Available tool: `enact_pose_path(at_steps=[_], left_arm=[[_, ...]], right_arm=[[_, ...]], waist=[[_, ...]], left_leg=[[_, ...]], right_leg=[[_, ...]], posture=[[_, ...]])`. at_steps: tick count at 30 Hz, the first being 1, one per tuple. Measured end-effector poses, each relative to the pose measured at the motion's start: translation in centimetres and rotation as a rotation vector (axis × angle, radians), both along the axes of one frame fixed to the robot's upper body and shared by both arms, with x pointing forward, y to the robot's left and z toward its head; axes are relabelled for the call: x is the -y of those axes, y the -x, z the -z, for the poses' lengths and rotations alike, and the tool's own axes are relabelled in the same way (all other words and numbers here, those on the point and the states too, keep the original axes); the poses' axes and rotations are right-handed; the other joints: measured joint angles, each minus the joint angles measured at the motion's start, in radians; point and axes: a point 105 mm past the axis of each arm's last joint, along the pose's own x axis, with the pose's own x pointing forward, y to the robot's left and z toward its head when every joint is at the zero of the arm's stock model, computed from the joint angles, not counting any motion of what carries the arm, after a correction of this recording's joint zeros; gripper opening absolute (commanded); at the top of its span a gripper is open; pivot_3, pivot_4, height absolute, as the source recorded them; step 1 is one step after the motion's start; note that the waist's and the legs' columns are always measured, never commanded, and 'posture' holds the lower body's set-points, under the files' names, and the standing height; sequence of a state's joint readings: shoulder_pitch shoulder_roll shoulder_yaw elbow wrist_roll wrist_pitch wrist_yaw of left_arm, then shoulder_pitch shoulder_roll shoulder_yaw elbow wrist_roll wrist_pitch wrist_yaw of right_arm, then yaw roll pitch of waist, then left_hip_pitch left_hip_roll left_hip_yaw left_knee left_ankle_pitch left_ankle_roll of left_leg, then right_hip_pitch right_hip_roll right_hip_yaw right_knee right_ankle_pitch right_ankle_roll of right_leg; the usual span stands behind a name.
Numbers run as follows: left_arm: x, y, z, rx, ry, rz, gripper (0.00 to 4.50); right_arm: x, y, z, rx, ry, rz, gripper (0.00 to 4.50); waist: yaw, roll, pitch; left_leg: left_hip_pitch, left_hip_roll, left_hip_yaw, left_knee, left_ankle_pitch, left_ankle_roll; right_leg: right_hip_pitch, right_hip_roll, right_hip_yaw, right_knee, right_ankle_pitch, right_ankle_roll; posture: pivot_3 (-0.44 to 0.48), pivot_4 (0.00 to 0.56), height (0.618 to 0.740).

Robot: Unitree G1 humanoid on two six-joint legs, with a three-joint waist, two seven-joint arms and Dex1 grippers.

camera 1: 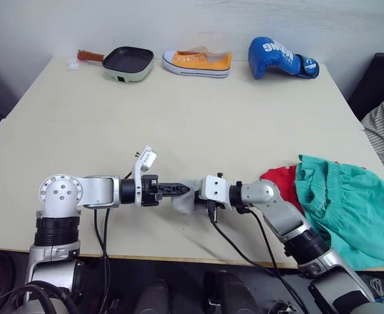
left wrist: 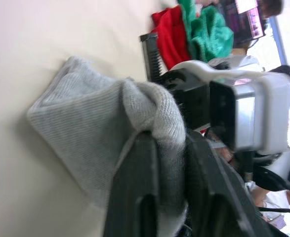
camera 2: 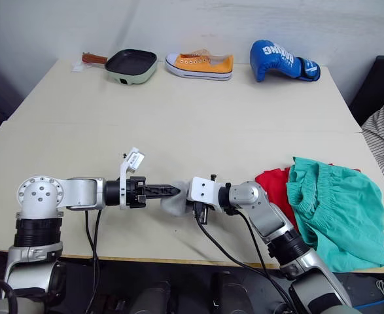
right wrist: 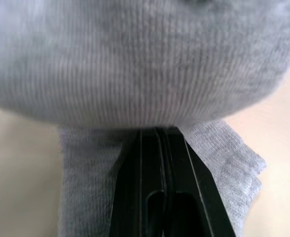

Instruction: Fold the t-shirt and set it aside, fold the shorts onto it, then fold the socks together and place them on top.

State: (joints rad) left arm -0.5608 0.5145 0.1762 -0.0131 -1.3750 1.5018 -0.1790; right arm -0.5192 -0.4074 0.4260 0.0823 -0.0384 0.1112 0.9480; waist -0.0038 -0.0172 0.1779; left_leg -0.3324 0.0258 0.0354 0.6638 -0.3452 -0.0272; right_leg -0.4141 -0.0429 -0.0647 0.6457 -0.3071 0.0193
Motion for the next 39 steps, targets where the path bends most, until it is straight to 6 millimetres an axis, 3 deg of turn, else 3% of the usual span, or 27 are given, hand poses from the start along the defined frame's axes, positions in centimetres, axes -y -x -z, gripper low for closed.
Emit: enact_pose_path(at_steps=[4, 8, 13, 17, 23, 31, 39], left_arm=[[-0.2, 0.1, -0.7, 0.042, 0.059, 0.017, 3.08], [-0.8, 0.7, -0.3, 0.121, 0.038, 0.057, 3.08], [-0.9, 1.6, 1.8, 0.199, -0.009, 0.178, 3.08], [-1.7, 0.6, 2.8, 0.257, -0.043, 0.21, 3.08], [-0.9, 0.5, 1.4, 0.3, 0.024, 0.255, 3.08], [0.0, 0.6, 0.4, 0.338, 0.047, 0.304, 3.08], [2.6, 0.1, 0.5, 0.389, 0.039, 0.351, 3.08]], right_arm=[[0.1, 0.0, 0.0, 0.002, 0.001, 0.001, 0.0], [0.2, 0.0, 0.0, 0.004, 0.004, 0.002, 0.0], [0.2, 0.0, 0.0, 0.004, 0.005, 0.002, 0.0], [0.4, 0.0, -0.1, 0.004, 0.006, 0.006, 0.0], [2.8, -0.7, -1.0, -0.031, 0.01, 0.079, 0.0], [4.1, 0.3, -1.6, -0.093, -0.026, 0.138, 0.0], [6.1, 0.9, -2.7, -0.104, -0.048, 0.192, 0.0]], waist=[[0.0, 0.0, 0.0], [-0.001, 0.001, 0.0], [0.0, 0.001, 0.001], [0.002, 0.002, 0.001], [0.001, 0.002, 0.002], [0.001, 0.004, 0.003], [0.003, 0.004, 0.003]], left_leg=[[0.0, 0.0, 0.0, 0.0, 0.0, 0.0], [-0.001, 0.0, 0.0, -0.001, 0.0, 0.0], [-0.001, 0.0, -0.001, -0.001, 0.0, 0.0], [-0.003, 0.001, -0.001, -0.001, -0.001, 0.004], [-0.005, 0.001, -0.001, -0.001, -0.006, 0.015], [-0.01, 0.001, 0.0, -0.003, -0.007, 0.015], [-0.019, 0.0, 0.0, 0.001, -0.003, 0.012]], right_leg=[[0.0, 0.0, 0.0, -0.001, 0.0, 0.0], [0.0, 0.0, 0.0, -0.002, 0.0, 0.0], [0.0, 0.0, 0.0, -0.002, 0.0, 0.0], [-0.001, 0.0, 0.0, -0.003, 0.0, 0.0], [-0.002, -0.002, 0.0, -0.006, 0.0, 0.001], [-0.006, -0.002, -0.001, -0.007, 0.001, 0.001], [-0.014, -0.002, -0.001, -0.006, 0.002, 0.004]], posture=[[0.0, 0.15, 0.74], [0.0, 0.15, 0.74], [0.0, 0.15, 0.74], [0.0, 0.15, 0.74], [0.0, 0.15, 0.74], [0.0, 0.15, 0.74], [0.0, 0.15, 0.74]])
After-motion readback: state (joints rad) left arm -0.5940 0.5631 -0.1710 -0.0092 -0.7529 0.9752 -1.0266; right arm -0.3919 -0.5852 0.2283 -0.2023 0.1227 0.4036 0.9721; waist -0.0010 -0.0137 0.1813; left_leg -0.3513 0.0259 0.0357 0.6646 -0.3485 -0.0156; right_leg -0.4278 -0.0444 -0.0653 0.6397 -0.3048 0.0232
